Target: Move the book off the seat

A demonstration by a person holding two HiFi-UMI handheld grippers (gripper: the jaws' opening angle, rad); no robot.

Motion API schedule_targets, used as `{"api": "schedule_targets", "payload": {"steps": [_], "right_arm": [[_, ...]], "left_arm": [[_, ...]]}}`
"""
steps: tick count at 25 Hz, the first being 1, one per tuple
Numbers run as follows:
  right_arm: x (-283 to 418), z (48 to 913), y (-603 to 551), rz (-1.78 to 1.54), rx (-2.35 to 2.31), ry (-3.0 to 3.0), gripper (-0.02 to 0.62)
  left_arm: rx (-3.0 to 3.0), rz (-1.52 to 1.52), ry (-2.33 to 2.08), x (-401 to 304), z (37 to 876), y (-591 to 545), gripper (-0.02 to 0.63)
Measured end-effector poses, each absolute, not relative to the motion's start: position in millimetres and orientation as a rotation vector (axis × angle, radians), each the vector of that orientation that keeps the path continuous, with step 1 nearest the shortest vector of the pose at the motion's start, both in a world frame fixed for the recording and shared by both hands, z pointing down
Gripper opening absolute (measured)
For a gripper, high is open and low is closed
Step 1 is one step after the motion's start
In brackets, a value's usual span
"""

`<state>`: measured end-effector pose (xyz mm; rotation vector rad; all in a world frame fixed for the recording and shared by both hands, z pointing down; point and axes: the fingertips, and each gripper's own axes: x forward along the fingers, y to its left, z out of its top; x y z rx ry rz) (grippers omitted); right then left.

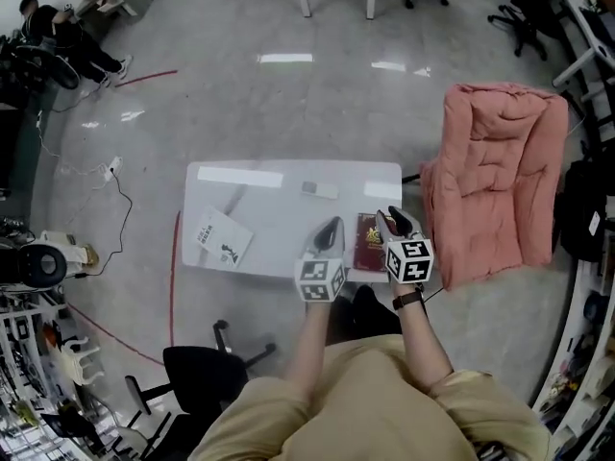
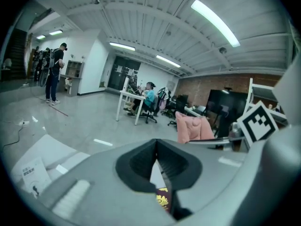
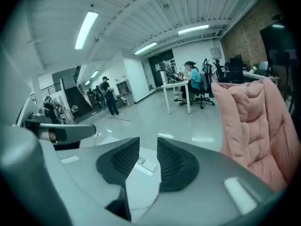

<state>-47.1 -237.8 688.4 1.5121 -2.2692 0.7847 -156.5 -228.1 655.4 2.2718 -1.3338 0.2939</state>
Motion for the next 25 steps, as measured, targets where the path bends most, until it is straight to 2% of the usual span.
{"api": "schedule_targets", "payload": {"steps": [4, 9, 17, 25], "right_arm": [[-60.0, 607.7, -242.1, 0.482, 1.454, -2.374, 0.095], [-60.8, 519.0, -246.7, 0.351, 1.547, -2.485, 0.005], [-62.5, 434.0, -238.1, 0.202, 1.611, -2.607, 0.005], [-71.4, 394.2, -228.2, 0.077, 1.597, -2.672, 0.005]], "left_arm": [[2.368, 0.221, -1.363, -156.9, 596.4, -232.1, 0.002], [2.491, 0.134, -1.439, -166.4, 519.4, -235.7, 0.002], [2.636, -0.022, -1.515, -170.8, 421.4, -231.8, 0.002], [2.678, -0.063, -1.563, -175.4, 394.7, -221.0, 0.002]]}}
